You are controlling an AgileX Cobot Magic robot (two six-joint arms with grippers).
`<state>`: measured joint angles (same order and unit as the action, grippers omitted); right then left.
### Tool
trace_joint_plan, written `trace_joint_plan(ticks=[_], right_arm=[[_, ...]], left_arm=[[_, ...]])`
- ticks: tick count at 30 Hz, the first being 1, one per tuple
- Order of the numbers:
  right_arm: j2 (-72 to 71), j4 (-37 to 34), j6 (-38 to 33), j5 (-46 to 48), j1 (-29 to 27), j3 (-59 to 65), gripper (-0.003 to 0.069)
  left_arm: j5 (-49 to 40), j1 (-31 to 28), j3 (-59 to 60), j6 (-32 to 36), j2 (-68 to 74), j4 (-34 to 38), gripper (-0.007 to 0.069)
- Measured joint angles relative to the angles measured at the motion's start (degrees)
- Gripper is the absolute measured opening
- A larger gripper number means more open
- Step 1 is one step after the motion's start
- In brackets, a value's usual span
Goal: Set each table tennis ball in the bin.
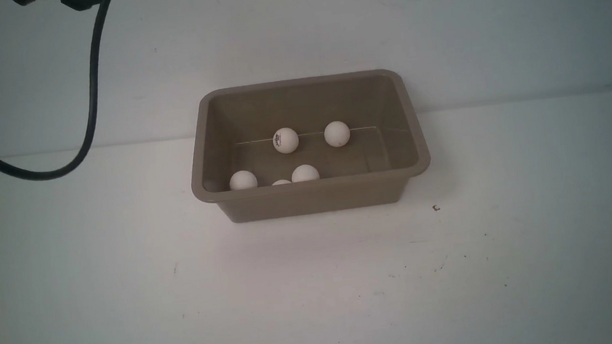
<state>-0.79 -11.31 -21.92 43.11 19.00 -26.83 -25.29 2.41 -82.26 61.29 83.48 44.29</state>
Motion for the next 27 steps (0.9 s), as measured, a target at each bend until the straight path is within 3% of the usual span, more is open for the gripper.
trace_joint_plan(ticks=[13, 22, 27], right_arm=[[0.0, -0.48, -0.22, -0.28, 0.0, 5.87, 0.0483], [0.0, -1.97, -0.22, -5.7, 0.0, 10.79, 0.0482], [0.0, -3.75, -0.22, -6.99, -2.38, 16.13, 0.0482]], left_arm=[[-0.11, 0.0, 0.0, 0.0, 0.0, 1.4, 0.0531], [-0.11, 0.0, 0.0, 0.0, 0.0, 1.94, 0.0531], [-0.11, 0.0, 0.0, 0.0, 0.0, 1.94, 0.0531]])
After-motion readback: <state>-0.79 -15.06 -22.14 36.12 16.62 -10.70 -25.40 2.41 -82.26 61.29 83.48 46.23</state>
